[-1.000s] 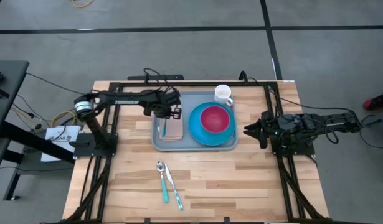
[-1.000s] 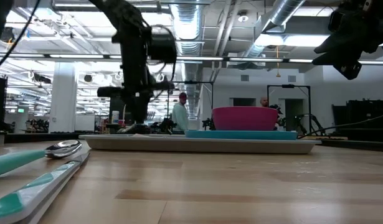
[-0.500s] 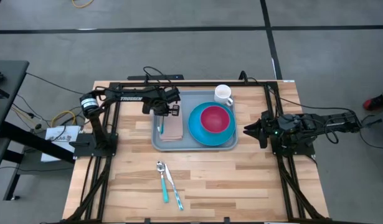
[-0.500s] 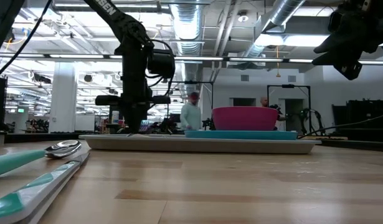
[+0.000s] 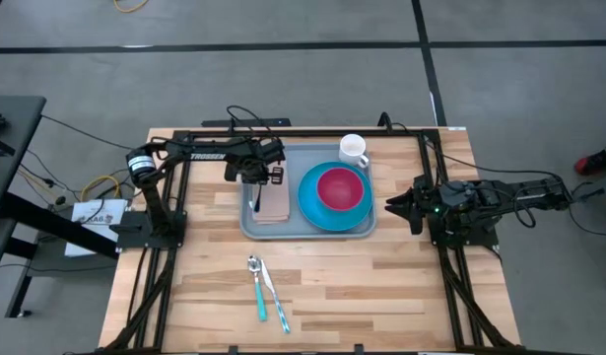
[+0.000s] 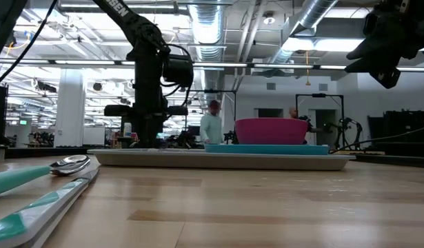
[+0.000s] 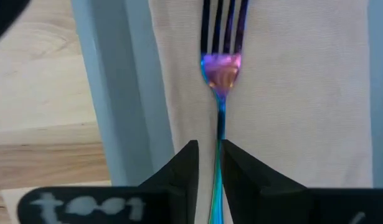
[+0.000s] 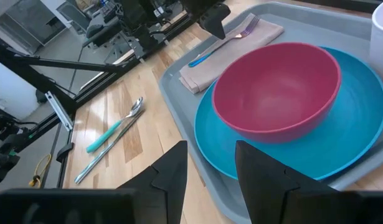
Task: Set up tray
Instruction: Put the blue spoon to the right of the blue fork on the gray napkin on the blue tray, then put the blue and white knife to the right of the blue spoon on the gray napkin on the blue tray
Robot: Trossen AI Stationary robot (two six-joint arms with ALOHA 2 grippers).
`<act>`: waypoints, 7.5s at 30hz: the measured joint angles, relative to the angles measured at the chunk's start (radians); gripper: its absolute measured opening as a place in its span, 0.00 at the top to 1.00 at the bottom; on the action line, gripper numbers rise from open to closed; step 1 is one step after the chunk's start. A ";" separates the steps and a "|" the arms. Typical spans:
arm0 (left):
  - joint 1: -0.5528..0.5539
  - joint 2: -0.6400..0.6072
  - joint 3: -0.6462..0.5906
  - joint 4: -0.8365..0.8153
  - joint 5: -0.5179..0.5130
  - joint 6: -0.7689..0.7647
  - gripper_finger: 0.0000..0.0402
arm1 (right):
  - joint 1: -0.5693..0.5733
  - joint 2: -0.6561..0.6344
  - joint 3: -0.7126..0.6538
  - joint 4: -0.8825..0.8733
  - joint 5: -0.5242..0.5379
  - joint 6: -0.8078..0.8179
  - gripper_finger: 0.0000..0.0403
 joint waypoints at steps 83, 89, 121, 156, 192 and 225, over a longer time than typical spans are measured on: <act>-1.023 0.122 0.010 0.134 0.058 -1.139 0.66 | 0.000 -0.002 0.000 -0.046 -0.006 0.033 0.69; -1.023 0.124 0.027 0.105 0.065 -1.131 0.75 | 0.000 -0.001 0.000 -0.047 -0.006 0.033 0.69; -0.327 -0.226 0.016 -0.028 -0.172 -0.281 0.94 | 0.000 -0.001 0.000 -0.053 -0.005 0.032 0.69; -0.059 0.066 0.015 0.111 0.034 -0.042 0.93 | 0.000 -0.002 0.000 -0.060 0.003 0.052 0.69; -0.494 -0.242 0.218 -0.078 -0.144 -0.262 0.63 | 0.000 -0.001 0.000 -0.061 -0.005 0.086 0.69; -0.996 0.116 0.327 -0.096 -0.034 -1.294 0.63 | 0.000 -0.001 0.000 -0.062 -0.030 0.022 0.69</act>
